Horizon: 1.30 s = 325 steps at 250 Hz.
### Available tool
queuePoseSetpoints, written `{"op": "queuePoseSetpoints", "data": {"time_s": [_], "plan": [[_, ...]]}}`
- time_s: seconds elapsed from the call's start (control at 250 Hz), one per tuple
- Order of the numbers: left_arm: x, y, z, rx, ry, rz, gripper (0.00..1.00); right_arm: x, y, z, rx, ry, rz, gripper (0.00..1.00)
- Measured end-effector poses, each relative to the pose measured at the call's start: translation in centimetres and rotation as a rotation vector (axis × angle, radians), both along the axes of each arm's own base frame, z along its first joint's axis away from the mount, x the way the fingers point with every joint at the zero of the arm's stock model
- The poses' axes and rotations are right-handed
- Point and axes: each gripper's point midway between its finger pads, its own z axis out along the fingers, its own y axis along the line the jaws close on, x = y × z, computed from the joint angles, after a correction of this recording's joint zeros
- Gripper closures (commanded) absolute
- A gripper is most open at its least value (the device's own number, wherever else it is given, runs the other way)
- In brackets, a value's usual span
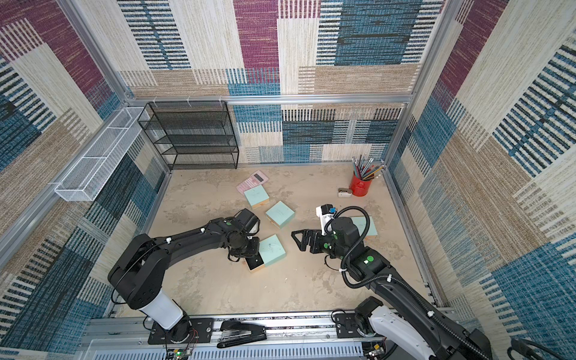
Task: Take out the earrings from the drawer-style jewelry box
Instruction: Pick up the earring from the drawer, then place the earring at the center of the board.
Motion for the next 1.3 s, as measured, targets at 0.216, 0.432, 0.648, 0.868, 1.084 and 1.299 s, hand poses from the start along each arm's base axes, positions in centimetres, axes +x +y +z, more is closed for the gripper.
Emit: {"op": "queuePoseSetpoints", "data": {"time_s": [0.216,0.432,0.648,0.868,1.084,1.299], "plan": [[0.0,0.0,-0.1,0.004,0.0,0.001,0.89,0.1,0.1,-0.1,0.003,-0.002,-0.001,0.01],[0.1,0.1,0.2,0.003,-0.012,0.002,0.91,0.3,0.2,0.0,0.005,-0.006,-0.001,0.01],[0.0,0.1,1.3,-0.018,-0.034,0.007,0.91,0.5,0.3,0.0,0.006,-0.009,-0.001,0.01],[-0.6,0.2,2.2,-0.037,-0.036,0.005,0.92,0.9,0.3,0.3,0.002,-0.024,-0.007,0.01],[-1.0,0.2,4.8,-0.092,-0.075,0.001,0.92,1.9,-0.2,0.4,-0.022,-0.043,-0.056,0.01],[-1.2,-2.9,9.3,-0.212,-0.123,-0.06,0.93,2.9,-2.5,2.2,-0.031,-0.113,-0.198,0.01]]}}
